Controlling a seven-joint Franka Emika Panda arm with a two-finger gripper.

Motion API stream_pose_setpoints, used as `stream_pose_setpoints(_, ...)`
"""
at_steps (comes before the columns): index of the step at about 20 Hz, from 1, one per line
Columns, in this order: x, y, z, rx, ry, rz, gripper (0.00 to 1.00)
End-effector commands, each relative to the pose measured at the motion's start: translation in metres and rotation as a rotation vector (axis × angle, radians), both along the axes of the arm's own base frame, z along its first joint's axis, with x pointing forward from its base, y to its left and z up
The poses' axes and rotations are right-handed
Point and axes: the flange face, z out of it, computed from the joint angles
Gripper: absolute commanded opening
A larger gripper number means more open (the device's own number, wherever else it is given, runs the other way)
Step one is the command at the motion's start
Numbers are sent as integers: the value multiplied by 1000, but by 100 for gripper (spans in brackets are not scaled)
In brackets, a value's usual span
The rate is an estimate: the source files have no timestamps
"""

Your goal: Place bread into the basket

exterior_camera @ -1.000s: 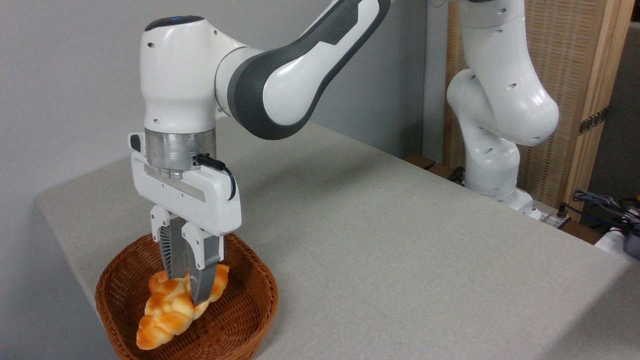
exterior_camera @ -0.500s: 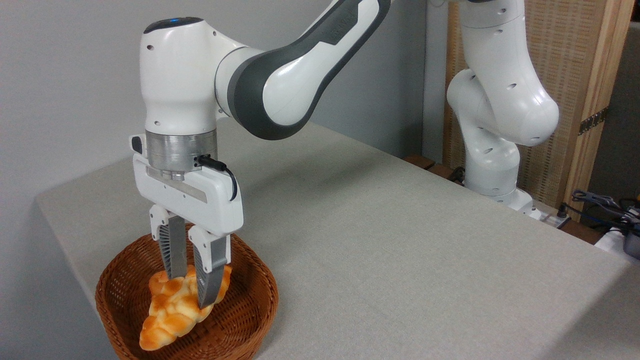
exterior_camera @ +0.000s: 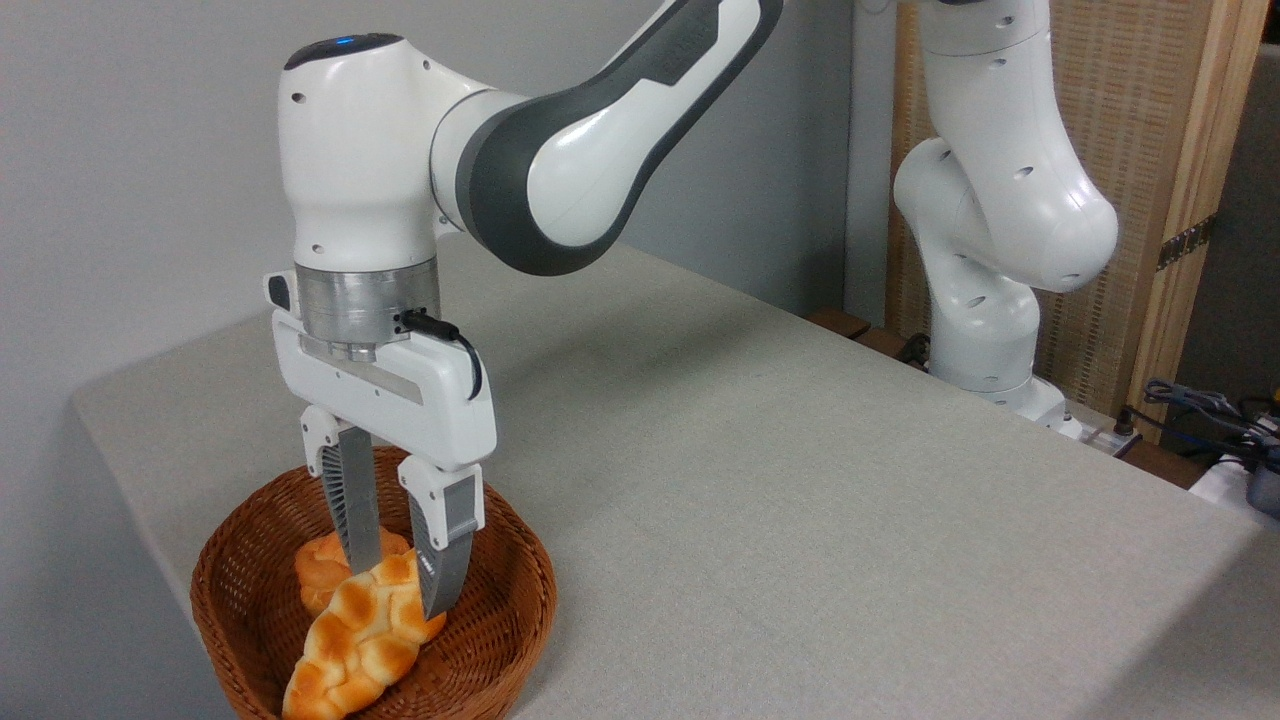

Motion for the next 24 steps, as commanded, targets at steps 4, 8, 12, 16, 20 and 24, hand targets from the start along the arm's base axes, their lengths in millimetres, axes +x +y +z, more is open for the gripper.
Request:
stream_pose_setpoints(4,-14,18,44,4,71,-8,100)
stream_pose_setpoints(8,-22,22,68,17,147,-45,100)
stream_pose_setpoints(12,-42,24,101,26,201,-170,100)
stream_pose_setpoints(16,-69,4,126,1,253,-203,100)
stream_pose_setpoints(20,-94,-7,155,-39,278,-159,100)
stream_pose_setpoints(24,-98,-11,160,-33,281,-166,100)
